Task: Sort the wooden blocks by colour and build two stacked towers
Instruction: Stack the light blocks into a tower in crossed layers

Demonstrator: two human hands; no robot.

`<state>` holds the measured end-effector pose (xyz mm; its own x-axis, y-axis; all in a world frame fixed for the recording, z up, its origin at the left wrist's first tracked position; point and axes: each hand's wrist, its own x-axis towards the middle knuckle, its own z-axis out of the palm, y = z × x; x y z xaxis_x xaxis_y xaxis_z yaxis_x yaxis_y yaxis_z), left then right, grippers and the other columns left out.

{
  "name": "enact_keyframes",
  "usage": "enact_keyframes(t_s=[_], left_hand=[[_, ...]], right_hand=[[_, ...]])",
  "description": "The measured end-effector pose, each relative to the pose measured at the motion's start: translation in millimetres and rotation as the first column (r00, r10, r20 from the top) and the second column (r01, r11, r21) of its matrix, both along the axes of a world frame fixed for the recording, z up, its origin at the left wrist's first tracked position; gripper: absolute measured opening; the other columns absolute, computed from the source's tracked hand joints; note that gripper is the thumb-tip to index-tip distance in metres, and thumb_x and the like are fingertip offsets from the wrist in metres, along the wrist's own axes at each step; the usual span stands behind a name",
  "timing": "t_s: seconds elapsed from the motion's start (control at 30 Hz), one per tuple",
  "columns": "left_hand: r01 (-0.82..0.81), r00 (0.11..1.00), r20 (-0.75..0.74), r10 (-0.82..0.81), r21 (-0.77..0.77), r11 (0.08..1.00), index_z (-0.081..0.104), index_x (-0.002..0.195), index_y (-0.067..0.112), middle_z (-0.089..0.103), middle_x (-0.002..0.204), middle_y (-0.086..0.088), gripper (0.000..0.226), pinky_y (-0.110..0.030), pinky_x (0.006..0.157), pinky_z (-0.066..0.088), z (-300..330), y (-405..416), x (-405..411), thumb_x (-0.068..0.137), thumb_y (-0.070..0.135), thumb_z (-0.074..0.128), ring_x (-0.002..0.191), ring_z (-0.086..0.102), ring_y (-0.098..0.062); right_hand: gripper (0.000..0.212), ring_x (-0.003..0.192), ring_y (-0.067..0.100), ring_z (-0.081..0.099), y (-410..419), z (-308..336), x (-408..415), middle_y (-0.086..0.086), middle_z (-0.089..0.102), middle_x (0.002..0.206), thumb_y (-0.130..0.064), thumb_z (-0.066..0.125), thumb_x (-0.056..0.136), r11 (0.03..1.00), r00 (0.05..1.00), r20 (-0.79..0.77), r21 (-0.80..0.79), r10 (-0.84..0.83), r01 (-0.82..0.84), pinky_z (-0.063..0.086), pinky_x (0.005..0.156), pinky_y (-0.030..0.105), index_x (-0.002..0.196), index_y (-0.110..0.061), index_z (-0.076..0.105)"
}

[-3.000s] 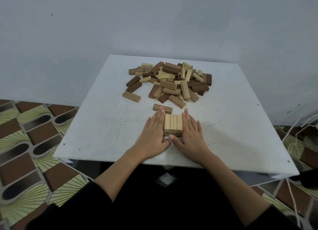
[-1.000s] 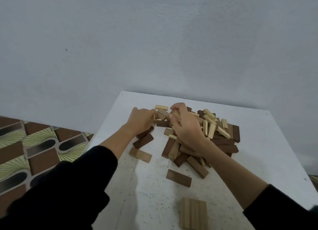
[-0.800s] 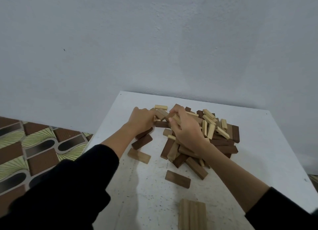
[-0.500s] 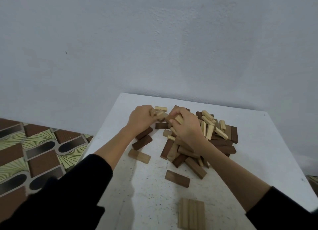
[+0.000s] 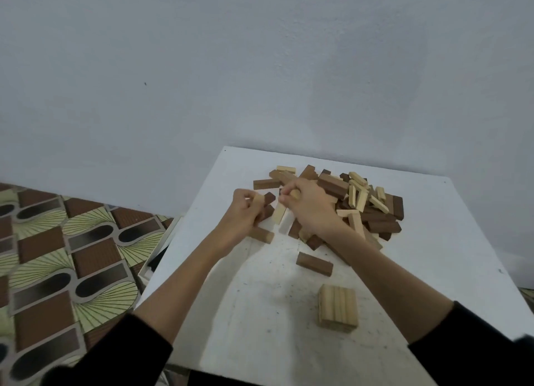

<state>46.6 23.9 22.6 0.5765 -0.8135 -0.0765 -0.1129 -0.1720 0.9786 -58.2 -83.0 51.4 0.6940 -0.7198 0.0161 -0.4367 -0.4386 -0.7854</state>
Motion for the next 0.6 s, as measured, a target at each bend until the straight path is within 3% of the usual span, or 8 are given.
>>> enact_keyframes(t_s=[0.1,0.2,0.3,0.4,0.5,0.57,0.6], left_hand=[[-0.002,0.998,0.062,-0.003,0.086,0.996,0.045,0.099,0.007,0.066,0.078,-0.001,0.016,-0.017,0.06,0.043,-26,28,2,0.1,0.022,0.044,0.062,0.059,-0.003],[-0.028,0.99,0.144,0.002,0.183,0.983,0.053,0.085,0.013,0.063,0.081,0.001,0.01,-0.022,0.067,0.041,-45,48,2,0.093,0.018,0.057,0.073,0.056,-0.012],[-0.08,0.954,0.3,0.008,0.227,0.971,0.061,0.073,0.014,0.063,0.08,0.002,0.013,-0.015,0.063,0.038,-54,60,1,0.085,0.014,0.067,0.071,0.054,-0.01],[-0.113,0.951,0.307,0.032,0.25,0.962,0.061,0.077,0.01,0.059,0.072,0.001,0.011,-0.013,0.059,0.04,-56,68,2,0.083,0.013,0.07,0.066,0.051,-0.011],[-0.133,0.945,0.324,0.041,0.266,0.955,0.062,0.082,0.009,0.059,0.072,-0.003,0.012,-0.015,0.059,0.039,-59,73,3,0.082,0.016,0.073,0.064,0.05,-0.012],[-0.145,0.944,0.326,0.053,0.267,0.953,0.064,0.088,0.01,0.059,0.072,-0.003,0.014,-0.015,0.058,0.039,-60,74,3,0.08,0.015,0.074,0.062,0.049,-0.011],[-0.143,0.943,0.33,0.05,0.265,0.954,0.065,0.089,0.01,0.059,0.072,-0.003,0.015,-0.016,0.059,0.04,-61,74,2,0.08,0.014,0.075,0.063,0.05,-0.011]], right_hand=[[0.009,0.086,0.017,0.058,34,-14,-1,-0.001,0.057,0.097,-0.018,0.058,0.09,0.999,0.984,-0.172,-0.003,0.044,-0.045,0.049,0.075,0.033,0.097,-0.012,0.06],[0.014,0.098,0.022,0.057,64,-33,1,0.004,0.059,0.105,-0.014,0.054,0.091,0.989,0.941,-0.32,-0.057,0.113,-0.138,0.047,0.08,0.033,0.102,-0.007,0.06],[0.015,0.099,0.022,0.058,79,-54,3,0.006,0.062,0.11,-0.012,0.052,0.092,0.983,0.916,-0.377,-0.058,0.137,-0.171,0.047,0.08,0.031,0.102,-0.007,0.062],[0.019,0.109,0.023,0.054,82,-67,6,0.006,0.056,0.117,-0.02,0.054,0.093,0.982,0.901,-0.424,-0.107,0.096,-0.155,0.043,0.086,0.03,0.11,-0.011,0.057],[0.031,0.114,0.028,0.048,84,-70,5,0.012,0.04,0.126,-0.019,0.043,0.099,0.961,0.91,-0.397,-0.186,0.116,-0.204,0.037,0.085,0.028,0.126,-0.004,0.045],[0.03,0.102,0.027,0.049,83,-74,4,0.017,0.042,0.118,-0.009,0.036,0.098,0.951,0.922,-0.366,-0.221,0.124,-0.215,0.037,0.072,0.024,0.126,-0.002,0.04],[0.024,0.085,0.022,0.049,82,-76,3,0.014,0.045,0.105,-0.008,0.036,0.096,0.955,0.93,-0.358,-0.239,0.083,-0.177,0.035,0.063,0.022,0.119,-0.005,0.043]])
